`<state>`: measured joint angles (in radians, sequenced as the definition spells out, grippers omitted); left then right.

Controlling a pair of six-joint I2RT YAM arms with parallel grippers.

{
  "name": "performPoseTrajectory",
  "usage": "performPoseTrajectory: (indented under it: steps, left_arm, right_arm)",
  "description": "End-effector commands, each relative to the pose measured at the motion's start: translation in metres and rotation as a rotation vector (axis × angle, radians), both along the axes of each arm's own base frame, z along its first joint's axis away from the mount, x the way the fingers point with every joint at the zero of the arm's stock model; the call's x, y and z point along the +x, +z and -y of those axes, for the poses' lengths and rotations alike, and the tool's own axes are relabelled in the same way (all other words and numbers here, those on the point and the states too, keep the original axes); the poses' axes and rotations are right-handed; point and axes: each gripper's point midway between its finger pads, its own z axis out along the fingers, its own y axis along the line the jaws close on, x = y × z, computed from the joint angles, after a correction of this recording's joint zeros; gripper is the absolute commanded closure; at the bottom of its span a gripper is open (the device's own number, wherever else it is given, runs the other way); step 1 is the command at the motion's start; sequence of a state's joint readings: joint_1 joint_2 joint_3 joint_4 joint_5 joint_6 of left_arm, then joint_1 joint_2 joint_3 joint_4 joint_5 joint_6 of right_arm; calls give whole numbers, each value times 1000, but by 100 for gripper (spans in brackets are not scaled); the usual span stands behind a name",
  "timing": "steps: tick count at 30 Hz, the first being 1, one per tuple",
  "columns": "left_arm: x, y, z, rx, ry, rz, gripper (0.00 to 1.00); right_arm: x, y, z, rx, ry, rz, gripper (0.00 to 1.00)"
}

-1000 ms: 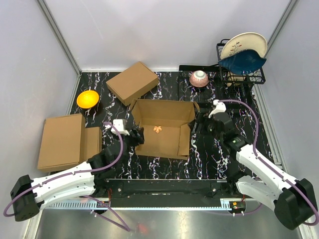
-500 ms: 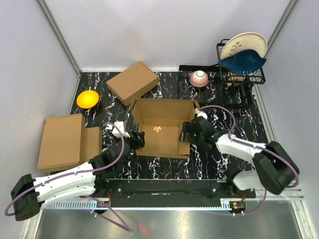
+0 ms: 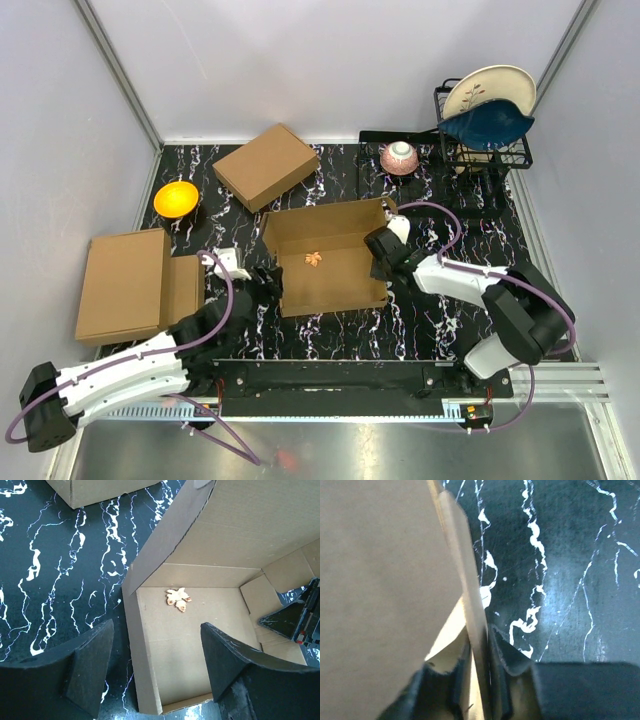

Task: Fold the paper box
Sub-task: Fold the paper box at the center of the board.

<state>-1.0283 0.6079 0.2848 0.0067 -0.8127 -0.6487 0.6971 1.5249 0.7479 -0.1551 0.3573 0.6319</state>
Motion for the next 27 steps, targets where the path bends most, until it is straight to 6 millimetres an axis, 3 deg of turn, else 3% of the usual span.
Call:
performPoseTrajectory:
  steps: [1, 2, 11, 13, 14, 15, 18, 22, 27]
  left_arm:
    - [0, -7, -5, -7, 32, -8, 28]
    - [0, -10, -5, -11, 37, -16, 28]
    - [2, -18, -3, 22, 44, -30, 30]
    - [3, -20, -3, 28, 48, -29, 29]
    - [3, -20, -4, 28, 50, -28, 29]
    - [4, -21, -3, 28, 50, -26, 29]
    - [5, -21, -2, 33, 46, -19, 29]
    - [5, -24, 3, 38, 25, -22, 30]
    - [3, -28, 8, 36, 4, -37, 30]
  right_arm:
    - [-9, -10, 27, -175, -27, -28, 85]
    - [-8, -9, 29, -185, -39, -23, 100]
    - [-19, -17, 31, -280, -68, -70, 100]
    - [-19, -8, 29, -239, -82, -49, 100]
    - [-20, -5, 28, -224, -80, -43, 93]
    - [-16, 4, 24, -192, -83, -14, 75]
    - [-9, 19, 18, -133, -101, 36, 59]
    - [-2, 30, 17, -90, -148, 93, 27]
    - [11, 34, 18, -89, -169, 161, 14]
